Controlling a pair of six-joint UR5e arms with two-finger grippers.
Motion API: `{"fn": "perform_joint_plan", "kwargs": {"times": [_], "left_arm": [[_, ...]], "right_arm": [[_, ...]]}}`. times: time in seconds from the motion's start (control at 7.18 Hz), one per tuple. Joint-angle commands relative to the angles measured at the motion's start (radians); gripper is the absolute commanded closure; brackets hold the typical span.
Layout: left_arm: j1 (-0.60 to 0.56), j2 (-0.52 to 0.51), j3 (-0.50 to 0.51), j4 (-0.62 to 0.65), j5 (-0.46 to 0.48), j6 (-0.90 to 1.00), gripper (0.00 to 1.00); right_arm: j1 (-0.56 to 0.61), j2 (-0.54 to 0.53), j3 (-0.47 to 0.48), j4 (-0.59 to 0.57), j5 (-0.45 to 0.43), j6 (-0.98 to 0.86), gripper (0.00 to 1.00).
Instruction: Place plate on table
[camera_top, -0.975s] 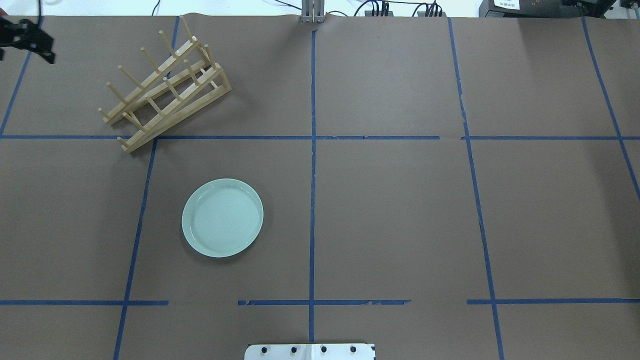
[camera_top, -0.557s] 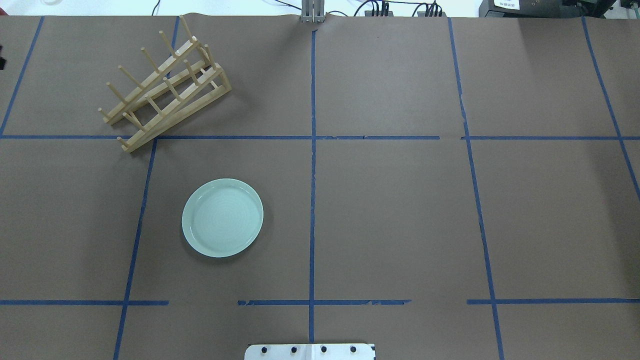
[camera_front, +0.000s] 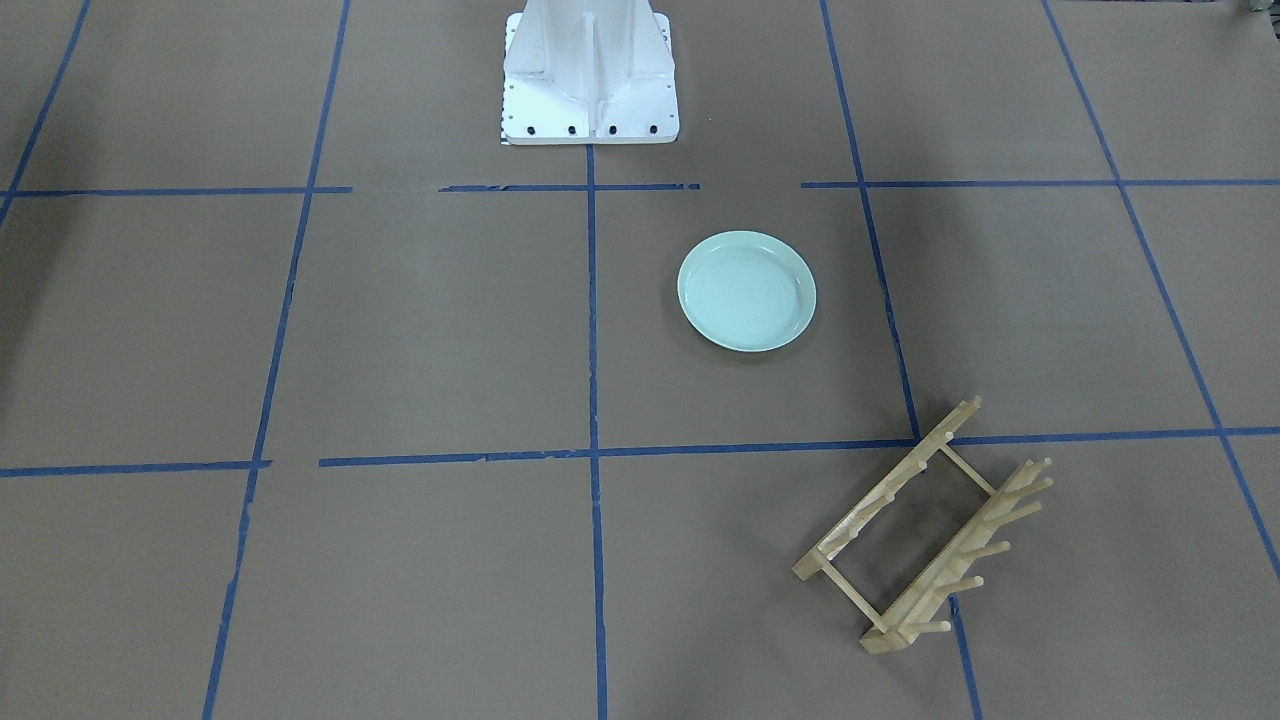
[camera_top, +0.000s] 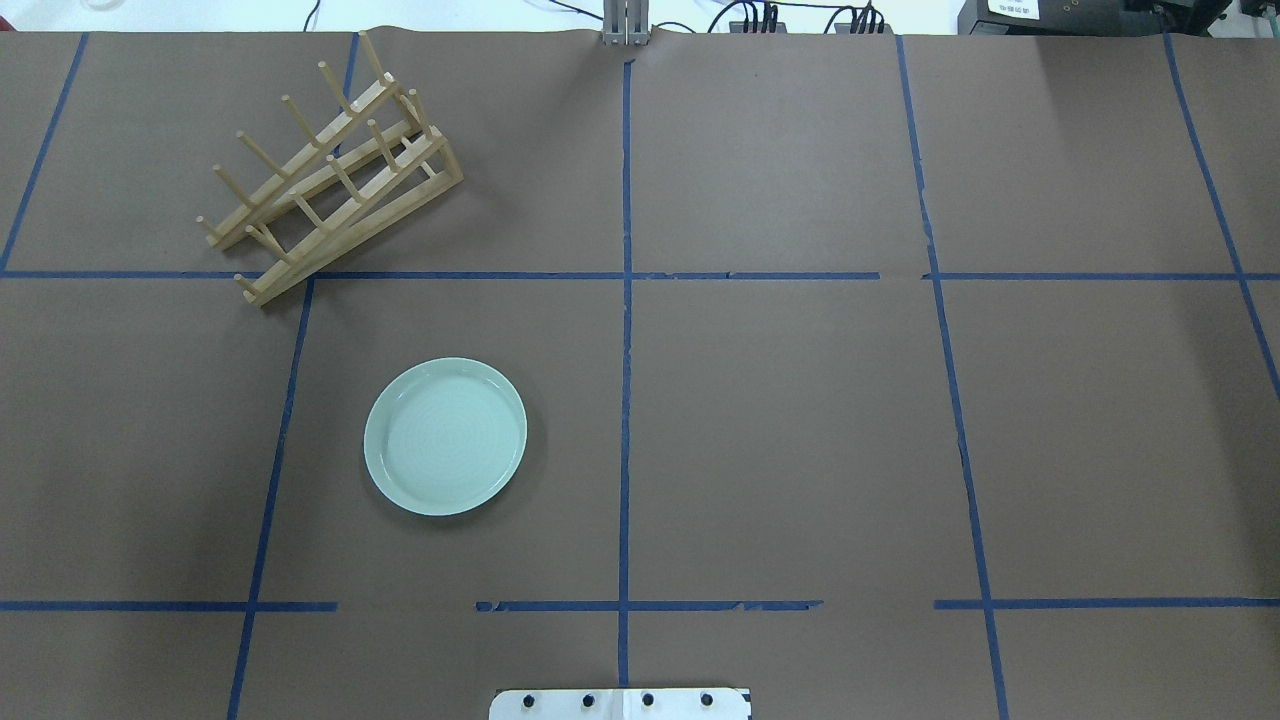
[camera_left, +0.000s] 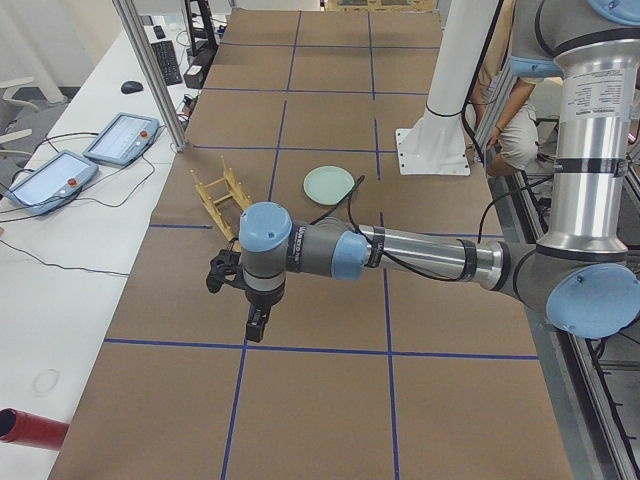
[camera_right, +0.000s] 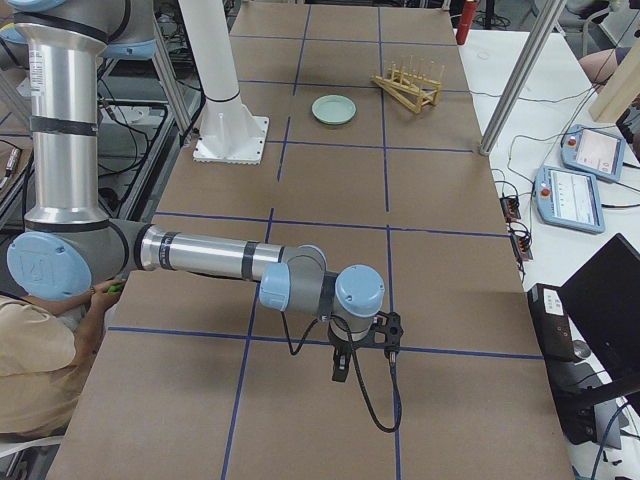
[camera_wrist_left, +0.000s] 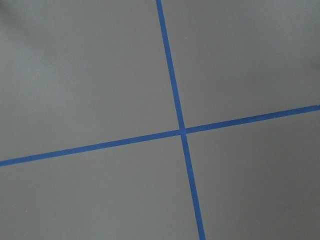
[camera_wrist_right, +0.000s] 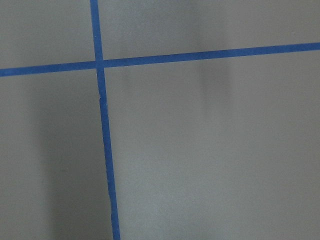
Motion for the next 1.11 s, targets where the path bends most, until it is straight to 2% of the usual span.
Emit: {"fn": "perform_joint_plan", "kwargs": {"times": [0.0,0.28,0.56,0.97], "left_arm": [[0.0,0.003,0.004,0.001,-0.004,-0.016,0.0],[-0.001,0.006,0.003,0.002,-0.005,-0.024,0.0],[0.002,0.016,0.027,0.002,-0.068,-0.024,0.0],[0.002,0.052,0.013,0.004,-0.068,-0.026,0.0]], "right_arm": [[0.0,0.0,0.0,0.0,0.0,0.0,0.0],[0.0,0.0,0.0,0.0,0.0,0.0,0.0],[0.0,0.0,0.0,0.0,0.0,0.0,0.0],[0.0,0.0,0.0,0.0,0.0,0.0,0.0]]}}
